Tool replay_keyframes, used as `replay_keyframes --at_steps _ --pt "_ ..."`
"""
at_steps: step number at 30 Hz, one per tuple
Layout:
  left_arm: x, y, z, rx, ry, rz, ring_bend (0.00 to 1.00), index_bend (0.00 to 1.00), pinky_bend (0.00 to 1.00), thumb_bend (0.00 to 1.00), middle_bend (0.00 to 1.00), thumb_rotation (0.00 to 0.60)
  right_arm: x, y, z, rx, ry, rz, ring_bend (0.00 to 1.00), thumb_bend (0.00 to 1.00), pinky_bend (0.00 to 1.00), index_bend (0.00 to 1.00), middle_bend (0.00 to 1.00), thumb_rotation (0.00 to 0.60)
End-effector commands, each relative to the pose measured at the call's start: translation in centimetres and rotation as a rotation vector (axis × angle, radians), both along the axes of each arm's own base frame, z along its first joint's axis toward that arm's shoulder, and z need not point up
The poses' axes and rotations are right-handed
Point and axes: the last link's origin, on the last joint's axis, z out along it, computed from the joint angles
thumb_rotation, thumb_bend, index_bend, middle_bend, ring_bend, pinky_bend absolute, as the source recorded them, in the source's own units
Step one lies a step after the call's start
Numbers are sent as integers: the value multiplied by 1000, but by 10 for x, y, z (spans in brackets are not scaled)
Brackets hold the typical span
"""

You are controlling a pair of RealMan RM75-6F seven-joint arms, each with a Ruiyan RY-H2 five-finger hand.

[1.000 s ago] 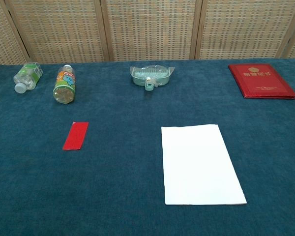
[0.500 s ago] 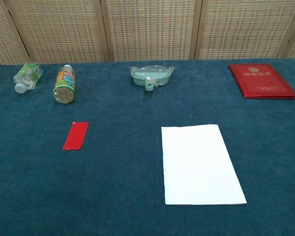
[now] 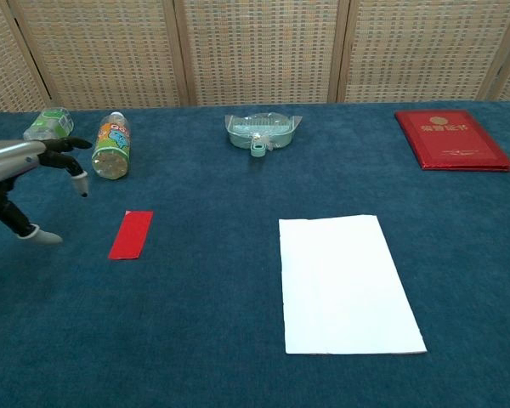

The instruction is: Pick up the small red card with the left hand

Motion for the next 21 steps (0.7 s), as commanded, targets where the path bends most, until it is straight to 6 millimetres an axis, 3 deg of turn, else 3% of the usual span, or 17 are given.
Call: replay_keyframes --at_steps 1,21 --pt "4 5 -14 -25 10 -6 0 421 0 61 0 600 0 0 1 2 -4 -1 0 0 0 0 0 600" --pt "12 16 -52 -56 3 -3 0 454 0 116 0 600 -3 -2 1 16 -21 -10 0 0 0 0 0 600"
